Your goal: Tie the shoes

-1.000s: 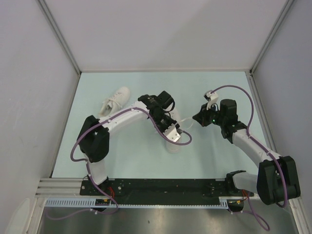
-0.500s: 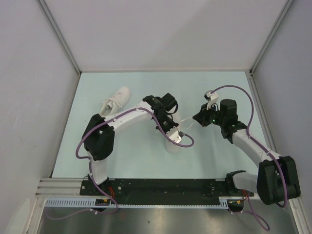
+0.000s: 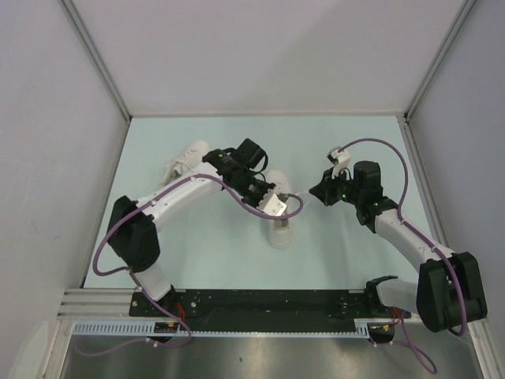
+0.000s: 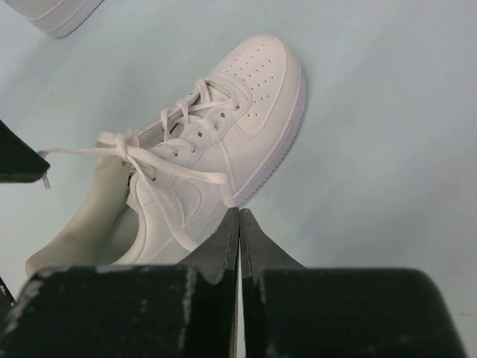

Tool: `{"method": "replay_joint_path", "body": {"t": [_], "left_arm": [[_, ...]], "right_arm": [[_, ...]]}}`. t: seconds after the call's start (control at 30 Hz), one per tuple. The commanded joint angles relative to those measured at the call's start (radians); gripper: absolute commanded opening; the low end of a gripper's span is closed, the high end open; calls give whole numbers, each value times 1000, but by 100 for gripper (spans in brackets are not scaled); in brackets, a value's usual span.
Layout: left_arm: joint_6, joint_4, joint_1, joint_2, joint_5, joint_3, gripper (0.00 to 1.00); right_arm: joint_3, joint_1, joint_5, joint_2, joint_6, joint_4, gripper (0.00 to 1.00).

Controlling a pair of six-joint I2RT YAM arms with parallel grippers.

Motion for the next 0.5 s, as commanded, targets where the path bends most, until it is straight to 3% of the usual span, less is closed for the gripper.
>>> {"method": "replay_joint_path", "body": {"t": [0.0,0.47], "left_arm": [[-90,22,34,-93,67,-57,0],[-153,35,88,-236,74,-229,0]], "right_arm": [[41,23,9,-3,3,49,0],[50,75,14,10,6,52,0]]}}
